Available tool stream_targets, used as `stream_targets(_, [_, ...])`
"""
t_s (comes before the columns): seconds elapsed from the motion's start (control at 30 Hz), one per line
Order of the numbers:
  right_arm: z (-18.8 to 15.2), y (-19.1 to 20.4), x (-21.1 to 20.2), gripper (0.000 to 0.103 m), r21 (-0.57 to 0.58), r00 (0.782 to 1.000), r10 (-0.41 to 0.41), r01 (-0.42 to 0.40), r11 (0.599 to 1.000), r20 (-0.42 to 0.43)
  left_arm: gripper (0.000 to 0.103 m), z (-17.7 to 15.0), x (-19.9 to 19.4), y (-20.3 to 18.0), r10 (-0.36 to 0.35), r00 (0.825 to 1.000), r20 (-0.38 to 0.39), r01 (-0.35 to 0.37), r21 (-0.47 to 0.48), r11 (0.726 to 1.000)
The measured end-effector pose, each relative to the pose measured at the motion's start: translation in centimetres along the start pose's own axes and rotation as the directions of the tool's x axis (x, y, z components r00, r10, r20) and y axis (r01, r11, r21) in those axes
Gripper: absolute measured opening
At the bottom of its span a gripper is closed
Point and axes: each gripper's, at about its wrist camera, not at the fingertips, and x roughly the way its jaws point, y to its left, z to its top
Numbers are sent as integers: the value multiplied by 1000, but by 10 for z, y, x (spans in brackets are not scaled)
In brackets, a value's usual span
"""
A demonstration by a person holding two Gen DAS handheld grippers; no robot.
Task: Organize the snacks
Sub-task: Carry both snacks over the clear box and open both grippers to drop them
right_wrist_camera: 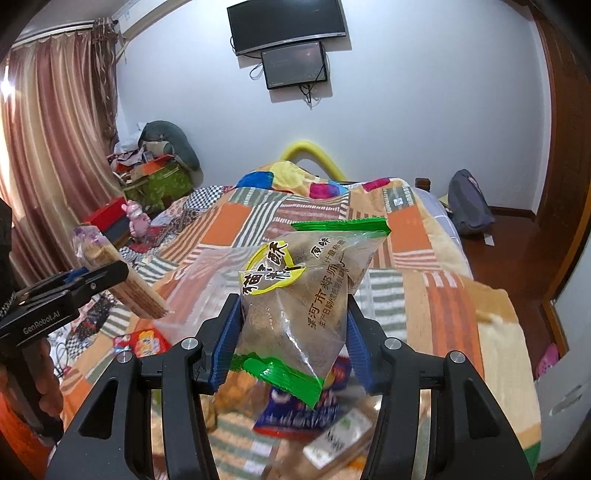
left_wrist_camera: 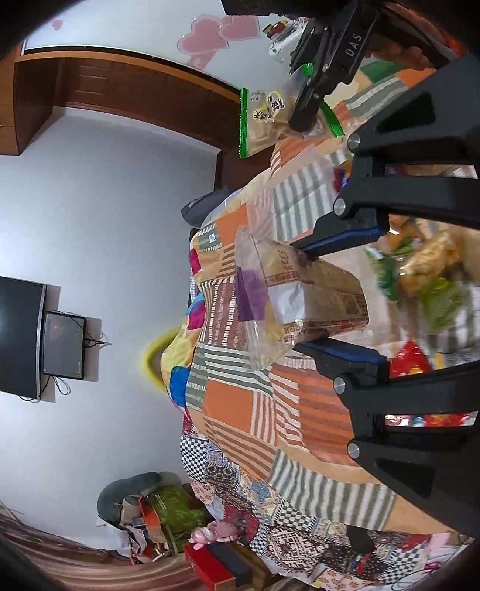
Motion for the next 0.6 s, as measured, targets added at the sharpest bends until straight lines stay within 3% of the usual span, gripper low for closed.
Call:
stream_targets(0.33, [13, -12, 57, 50, -18, 995, -34, 33, 999, -95, 44, 4, 65, 3, -11, 992, -129, 11, -2, 1000])
stream_targets(0.6, [13, -13, 86, 50, -33, 983, -46, 40, 999, -178, 44, -5, 95, 7, -5, 977, -215, 3, -11, 1000])
